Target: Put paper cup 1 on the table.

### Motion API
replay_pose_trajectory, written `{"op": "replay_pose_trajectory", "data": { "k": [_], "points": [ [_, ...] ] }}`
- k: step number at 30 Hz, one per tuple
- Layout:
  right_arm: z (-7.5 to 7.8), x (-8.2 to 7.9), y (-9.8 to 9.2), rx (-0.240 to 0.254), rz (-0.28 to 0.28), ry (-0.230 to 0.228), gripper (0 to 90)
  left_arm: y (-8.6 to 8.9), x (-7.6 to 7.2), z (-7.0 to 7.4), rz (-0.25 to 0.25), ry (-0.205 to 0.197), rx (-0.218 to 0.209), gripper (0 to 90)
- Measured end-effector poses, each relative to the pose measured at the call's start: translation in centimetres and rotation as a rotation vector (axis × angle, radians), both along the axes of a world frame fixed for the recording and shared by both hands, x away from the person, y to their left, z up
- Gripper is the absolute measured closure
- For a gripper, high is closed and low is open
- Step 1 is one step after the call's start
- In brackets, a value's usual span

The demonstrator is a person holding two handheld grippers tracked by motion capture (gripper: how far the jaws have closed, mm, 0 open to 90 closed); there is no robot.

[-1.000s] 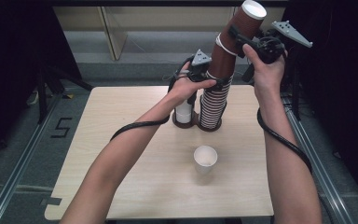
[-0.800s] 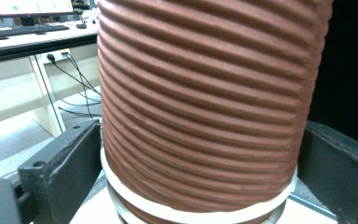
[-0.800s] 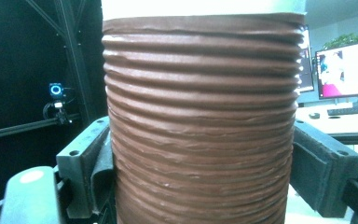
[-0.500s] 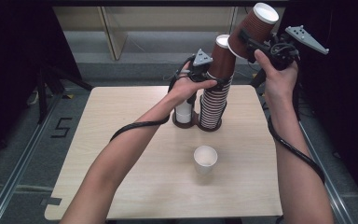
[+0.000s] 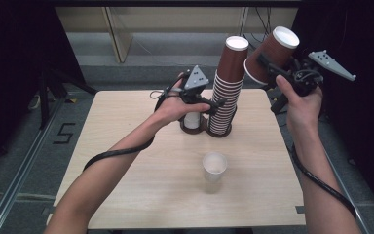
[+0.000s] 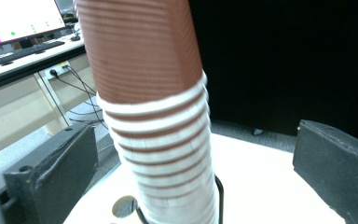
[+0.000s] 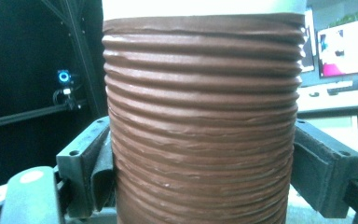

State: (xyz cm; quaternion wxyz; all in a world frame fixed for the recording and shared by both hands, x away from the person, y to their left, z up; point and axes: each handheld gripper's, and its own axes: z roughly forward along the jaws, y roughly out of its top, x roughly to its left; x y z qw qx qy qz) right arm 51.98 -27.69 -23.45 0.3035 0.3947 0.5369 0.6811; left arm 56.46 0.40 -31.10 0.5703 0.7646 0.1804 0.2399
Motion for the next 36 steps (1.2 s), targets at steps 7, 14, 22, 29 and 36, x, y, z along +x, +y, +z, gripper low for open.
{"op": "replay_pose_trajectory", "data": {
  "k": [7, 14, 22, 29, 36],
  "points": [
    [-3.8, -2.1, 0.4, 0.000, 0.011, 0.064, 17.8, 3.6, -3.6, -2.8, -0.002, 0.021, 0.026, 0.0],
    [-8.0, -4.0, 2.2, 0.011, 0.055, 0.135, 17.7, 6.2, -6.9, -5.3, -0.001, 0.019, 0.021, 0.0],
    [-11.1, -5.2, 5.3, 0.018, 0.131, 0.192, 17.7, 8.3, -9.4, -7.4, 0.022, 0.009, 0.024, 0.0],
    [-12.8, -5.8, 8.5, 0.055, 0.206, 0.246, 17.7, 9.4, -11.1, -8.7, 0.030, 0.023, 0.002, 0.0],
    [-14.3, -6.1, 11.0, 0.086, 0.248, 0.295, 17.6, 9.9, -12.0, -9.7, 0.030, 0.038, -0.008, 0.0]
  ]
}}
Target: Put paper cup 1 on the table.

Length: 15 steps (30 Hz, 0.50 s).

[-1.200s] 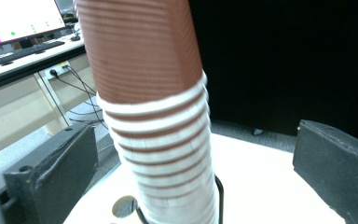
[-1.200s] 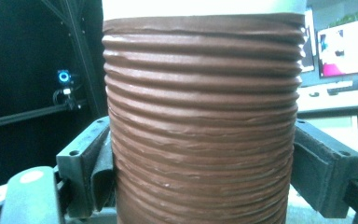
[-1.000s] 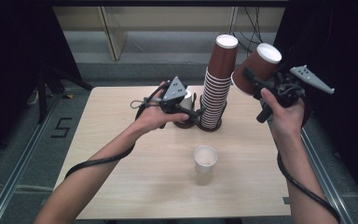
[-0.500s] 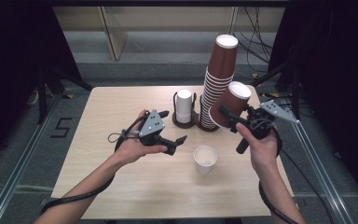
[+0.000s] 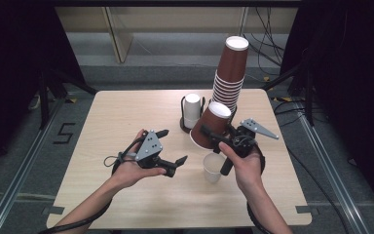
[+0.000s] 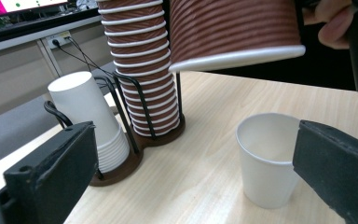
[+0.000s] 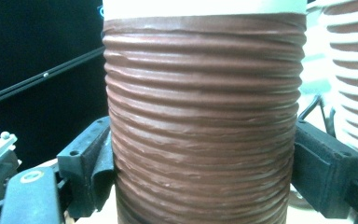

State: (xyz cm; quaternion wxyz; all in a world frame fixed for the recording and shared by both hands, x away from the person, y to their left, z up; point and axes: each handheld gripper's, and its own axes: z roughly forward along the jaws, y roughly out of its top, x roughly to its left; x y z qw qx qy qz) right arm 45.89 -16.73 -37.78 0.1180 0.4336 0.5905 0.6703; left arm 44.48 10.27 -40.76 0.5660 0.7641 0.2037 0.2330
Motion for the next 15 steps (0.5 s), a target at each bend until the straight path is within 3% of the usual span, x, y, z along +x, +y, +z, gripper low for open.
{"op": "replay_pose_trajectory", "data": {
  "k": [4, 15],
  "points": [
    [-0.8, -0.2, 0.9, 0.020, 0.025, 0.039, 17.6, -0.1, -0.2, -0.5, -0.010, 0.010, -0.001, 0.0],
    [-1.9, 0.0, 1.5, 0.031, 0.019, 0.078, 17.6, -0.8, -0.2, -1.0, -0.025, 0.024, -0.019, 0.0]
  ]
}}
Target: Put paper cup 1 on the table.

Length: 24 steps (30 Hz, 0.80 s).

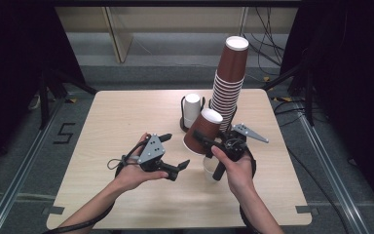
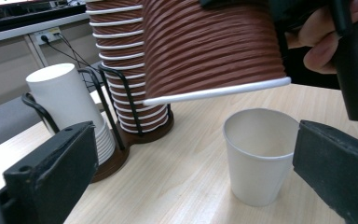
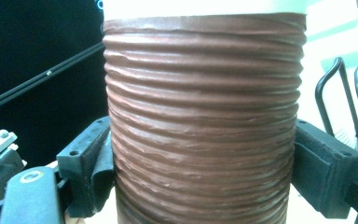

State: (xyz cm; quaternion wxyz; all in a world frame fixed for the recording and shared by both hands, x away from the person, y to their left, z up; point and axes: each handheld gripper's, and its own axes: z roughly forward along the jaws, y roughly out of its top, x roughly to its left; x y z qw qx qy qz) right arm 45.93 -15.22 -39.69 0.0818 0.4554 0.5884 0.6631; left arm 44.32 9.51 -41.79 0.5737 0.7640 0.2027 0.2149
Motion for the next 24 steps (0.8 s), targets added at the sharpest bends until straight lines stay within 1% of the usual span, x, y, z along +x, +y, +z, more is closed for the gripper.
{"op": "replay_pose_trajectory", "data": {
  "k": [4, 5, 8, 11, 12, 14, 15, 17, 19, 20, 21, 22, 23, 24],
  "points": [
    [-0.2, -0.1, 0.2, 0.049, 0.000, 0.050, 17.5, -0.2, 0.0, -0.1, -0.007, -0.004, -0.005, 0.0],
    [-0.3, 0.0, 0.2, 0.054, -0.011, 0.057, 17.5, -0.2, 0.1, 0.0, -0.008, -0.005, -0.006, 0.0],
    [-0.4, 0.1, 0.3, 0.091, -0.012, 0.081, 17.5, -0.1, 0.2, -0.1, -0.003, -0.007, -0.009, 0.0],
    [-0.5, 0.3, 0.3, 0.093, -0.018, 0.086, 17.5, -0.2, 0.3, -0.1, -0.007, -0.003, -0.012, 0.0],
    [-0.4, 0.3, 0.5, 0.112, -0.015, 0.105, 17.5, -0.3, 0.3, -0.1, -0.010, 0.003, -0.016, 0.0],
    [-0.5, 0.4, 0.6, 0.107, -0.015, 0.096, 17.5, -0.4, 0.3, -0.2, -0.018, 0.008, -0.017, 0.0],
    [-0.5, 0.4, 0.7, 0.118, -0.016, 0.107, 17.5, -0.4, 0.4, -0.2, -0.021, 0.012, -0.018, 0.0],
    [-0.7, 0.5, 0.8, 0.117, -0.016, 0.110, 17.5, -0.6, 0.5, -0.2, -0.017, 0.017, -0.031, 0.0],
    [-0.8, 0.4, 1.0, 0.126, -0.014, 0.121, 17.5, -0.7, 0.6, -0.2, -0.007, 0.019, -0.027, 0.0],
    [-0.9, 0.5, 1.0, 0.118, -0.019, 0.115, 17.5, -0.7, 0.7, -0.2, -0.003, 0.023, -0.034, 0.0],
    [-1.0, 0.5, 1.0, 0.121, -0.021, 0.121, 17.5, -0.7, 0.8, -0.2, -0.005, 0.025, -0.041, 0.0],
    [-1.0, 0.4, 1.1, 0.128, -0.020, 0.135, 17.5, -0.7, 0.9, -0.2, 0.000, 0.028, -0.039, 0.0],
    [-1.1, 0.4, 1.2, 0.127, -0.024, 0.140, 17.5, -0.8, 1.0, -0.2, 0.002, 0.028, -0.040, 0.0],
    [-1.0, 0.2, 1.3, 0.146, -0.016, 0.163, 17.5, -0.8, 1.0, -0.2, 0.001, 0.029, -0.040, 0.0]
  ]
}}
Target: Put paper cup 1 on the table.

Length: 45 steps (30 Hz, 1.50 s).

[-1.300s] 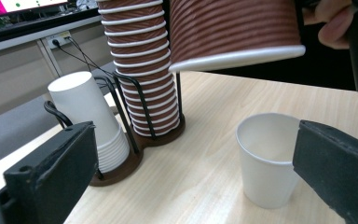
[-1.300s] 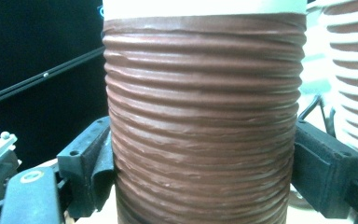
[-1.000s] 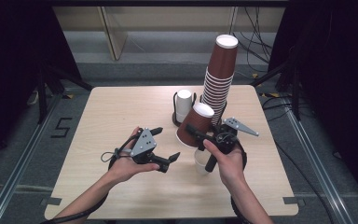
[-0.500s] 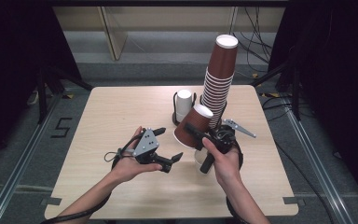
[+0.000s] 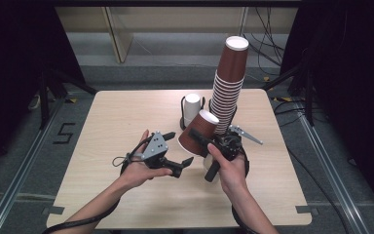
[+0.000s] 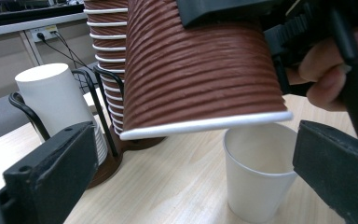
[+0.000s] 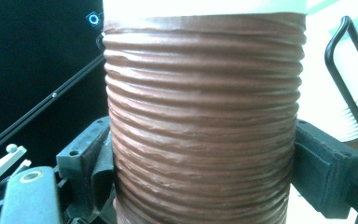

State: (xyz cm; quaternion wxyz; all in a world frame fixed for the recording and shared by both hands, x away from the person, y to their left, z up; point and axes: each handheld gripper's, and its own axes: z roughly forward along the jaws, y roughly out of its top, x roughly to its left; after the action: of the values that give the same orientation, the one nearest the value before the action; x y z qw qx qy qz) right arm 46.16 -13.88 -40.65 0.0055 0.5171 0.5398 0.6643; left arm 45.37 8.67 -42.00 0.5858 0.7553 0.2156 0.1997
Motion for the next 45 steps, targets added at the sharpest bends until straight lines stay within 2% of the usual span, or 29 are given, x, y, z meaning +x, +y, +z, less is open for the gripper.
{"op": "replay_pose_trajectory", "data": {
  "k": [2, 9, 19, 22, 23, 27, 28, 34, 42, 45],
  "points": [
    [-0.2, 0.1, 0.0, -0.014, -0.002, -0.026, 17.5, -0.1, 0.1, 0.1, 0.000, 0.002, -0.001, 0.0],
    [-0.2, 0.2, 0.1, -0.021, -0.006, -0.042, 17.5, -1.1, 0.5, 0.3, -0.011, -0.004, 0.010, 0.0],
    [-0.2, 0.0, 0.1, -0.017, -0.015, -0.034, 17.5, -2.2, 1.0, 0.4, -0.019, -0.008, 0.026, 0.0],
    [-0.2, 0.0, 0.2, -0.014, -0.011, -0.028, 17.5, -2.4, 1.1, 0.5, -0.019, -0.003, 0.020, 0.0],
    [-0.2, -0.1, 0.2, -0.013, -0.005, -0.031, 17.5, -2.6, 1.3, 0.5, -0.023, -0.017, 0.012, 0.0],
    [-0.2, -0.2, 0.4, -0.014, -0.002, -0.028, 17.5, -2.8, 1.4, 0.6, -0.017, 0.010, 0.018, 0.0],
    [-0.3, -0.1, 0.4, -0.027, -0.008, -0.033, 17.5, -2.8, 1.5, 0.6, -0.017, 0.013, 0.018, 0.0],
    [-0.2, -0.2, 0.4, -0.016, -0.001, -0.026, 17.5, -3.2, 1.7, 0.5, -0.030, 0.019, 0.019, 0.0],
    [-0.2, -0.1, 0.2, -0.033, 0.004, -0.036, 15.1, -3.1, 1.6, 0.6, -0.036, 0.008, 0.032, 5.2],
    [-0.1, -0.1, 0.3, -0.029, 0.011, -0.015, 13.8, -3.0, 1.6, 0.6, -0.033, 0.006, 0.034, 6.8]
  ]
}}
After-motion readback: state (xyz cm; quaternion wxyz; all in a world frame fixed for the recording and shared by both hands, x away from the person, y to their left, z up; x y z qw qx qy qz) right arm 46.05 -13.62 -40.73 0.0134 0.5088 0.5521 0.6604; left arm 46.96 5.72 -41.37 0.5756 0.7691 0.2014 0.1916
